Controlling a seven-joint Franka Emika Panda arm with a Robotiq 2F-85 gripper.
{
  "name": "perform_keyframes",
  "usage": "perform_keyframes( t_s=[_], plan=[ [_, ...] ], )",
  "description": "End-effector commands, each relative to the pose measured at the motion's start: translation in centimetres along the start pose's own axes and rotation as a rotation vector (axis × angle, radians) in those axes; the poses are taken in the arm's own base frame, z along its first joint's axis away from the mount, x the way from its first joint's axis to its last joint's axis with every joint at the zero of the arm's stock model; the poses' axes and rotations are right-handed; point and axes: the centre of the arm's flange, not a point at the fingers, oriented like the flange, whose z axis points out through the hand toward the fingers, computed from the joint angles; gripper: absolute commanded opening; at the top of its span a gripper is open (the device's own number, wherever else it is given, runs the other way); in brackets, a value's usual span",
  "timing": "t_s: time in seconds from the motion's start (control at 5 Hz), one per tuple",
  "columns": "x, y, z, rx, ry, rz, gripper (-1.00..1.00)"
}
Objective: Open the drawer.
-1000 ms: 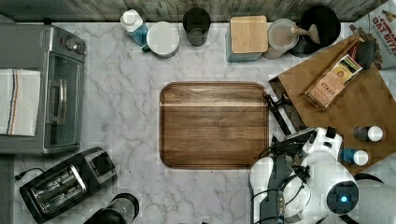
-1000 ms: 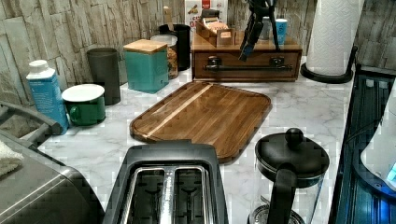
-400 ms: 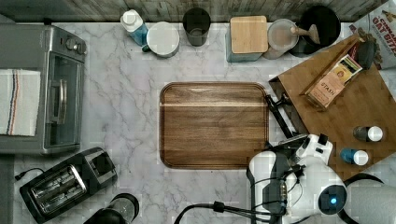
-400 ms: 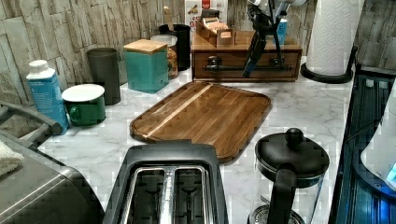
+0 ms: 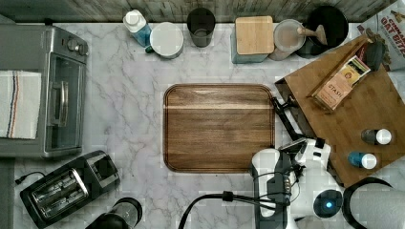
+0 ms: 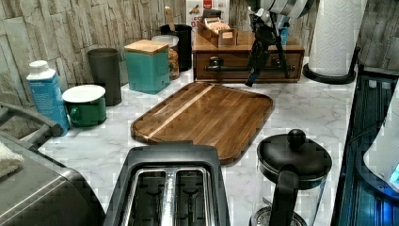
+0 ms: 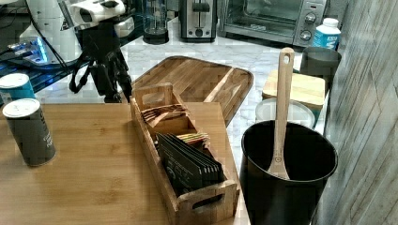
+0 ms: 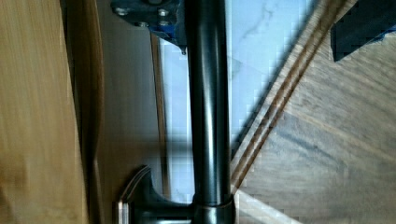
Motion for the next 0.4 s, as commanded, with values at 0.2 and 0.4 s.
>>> perform_keyframes(
  t_s=[0.2,0.4],
  plan=[
    [1.7,-1.0,-1.3,0.152,-0.11,-0.066,1.0],
    [2.5,-2.1,0.3,0.242,-0.136,-0.105,1.0]
  ],
)
